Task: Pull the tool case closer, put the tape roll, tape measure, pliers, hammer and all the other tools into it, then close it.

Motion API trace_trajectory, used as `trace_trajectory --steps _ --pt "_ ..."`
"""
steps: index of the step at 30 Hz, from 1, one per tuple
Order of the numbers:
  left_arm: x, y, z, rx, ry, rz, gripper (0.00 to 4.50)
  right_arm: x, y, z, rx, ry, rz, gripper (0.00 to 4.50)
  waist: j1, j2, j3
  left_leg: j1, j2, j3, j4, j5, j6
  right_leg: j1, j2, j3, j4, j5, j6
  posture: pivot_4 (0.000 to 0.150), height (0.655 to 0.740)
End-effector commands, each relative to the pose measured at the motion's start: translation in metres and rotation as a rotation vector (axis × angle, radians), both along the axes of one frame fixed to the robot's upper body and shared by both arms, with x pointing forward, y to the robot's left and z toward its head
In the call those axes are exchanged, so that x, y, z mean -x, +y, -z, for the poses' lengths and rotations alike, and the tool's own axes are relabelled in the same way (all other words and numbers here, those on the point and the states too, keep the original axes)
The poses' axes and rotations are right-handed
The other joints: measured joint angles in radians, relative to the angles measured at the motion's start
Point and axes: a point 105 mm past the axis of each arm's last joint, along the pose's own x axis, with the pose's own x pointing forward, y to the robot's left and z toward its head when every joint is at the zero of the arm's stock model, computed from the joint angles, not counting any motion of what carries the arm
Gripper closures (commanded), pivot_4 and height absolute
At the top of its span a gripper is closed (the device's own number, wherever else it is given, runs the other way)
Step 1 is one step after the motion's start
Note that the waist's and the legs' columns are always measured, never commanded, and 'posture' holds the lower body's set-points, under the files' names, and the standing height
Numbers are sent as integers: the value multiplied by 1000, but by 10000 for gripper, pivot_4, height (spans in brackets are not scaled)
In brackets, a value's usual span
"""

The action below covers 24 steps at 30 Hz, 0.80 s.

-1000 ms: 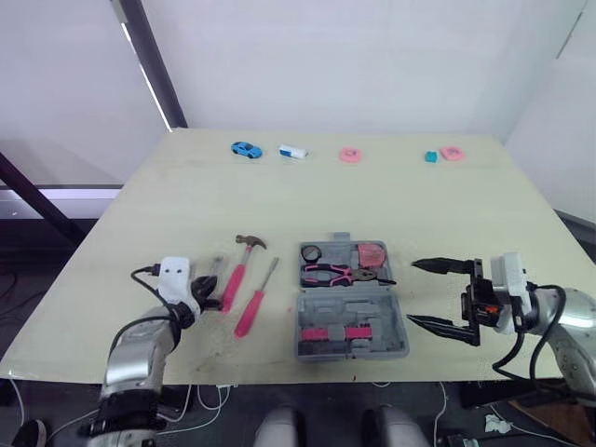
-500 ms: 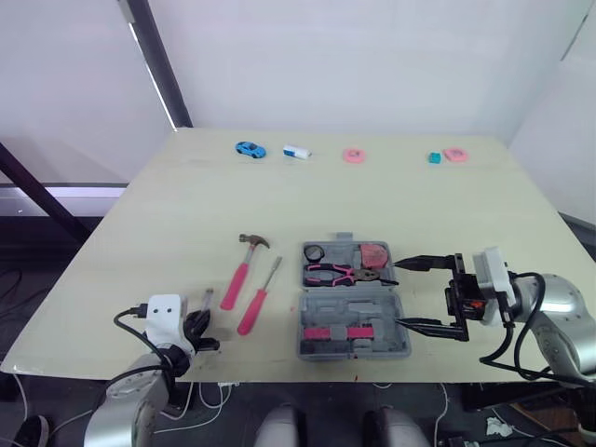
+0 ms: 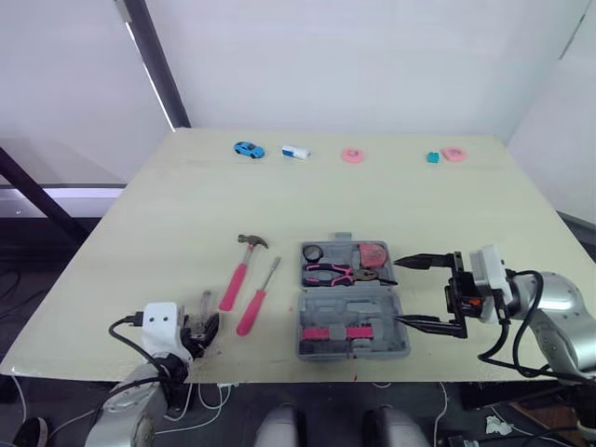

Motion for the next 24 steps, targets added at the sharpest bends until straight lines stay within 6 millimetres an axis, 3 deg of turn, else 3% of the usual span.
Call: trace_trajectory --steps 1,5,7,15,24 --pt "-2 5 -23 -49 -98 31 739 2 1 -1 11 -29 4 0 0 0 0 0 0 0 0 0 0 0 0 0 0 0 0 1500 7395" --pt "-6 5 -38 -68 -132 142 739 2 2 -3 -4 -31 13 0 0 0 0 0 0 0 0 0 0 0 0 0 0 0 0 1500 7395" --pt "-7 2 -42 -129 -104 305 739 2 3 -5 -13 -33 15 0 1 0 0 0 0 0 0 0 0 0 0 -1 0 0 0 1500 7395" --pt "-13 20 -55 -326 9 806 739 0 7 -4 -19 -35 5 0 0 2 1 -1 0 2 -1 0 0 -3 -1 -1 -1 0 0 1500 7395" --pt "-26 12 -69 -649 180 1425 739 -2 9 -8 -25 -44 2 0 2 2 1 -3 0 5 -1 0 0 -3 0 -2 -1 0 0 1500 7395"
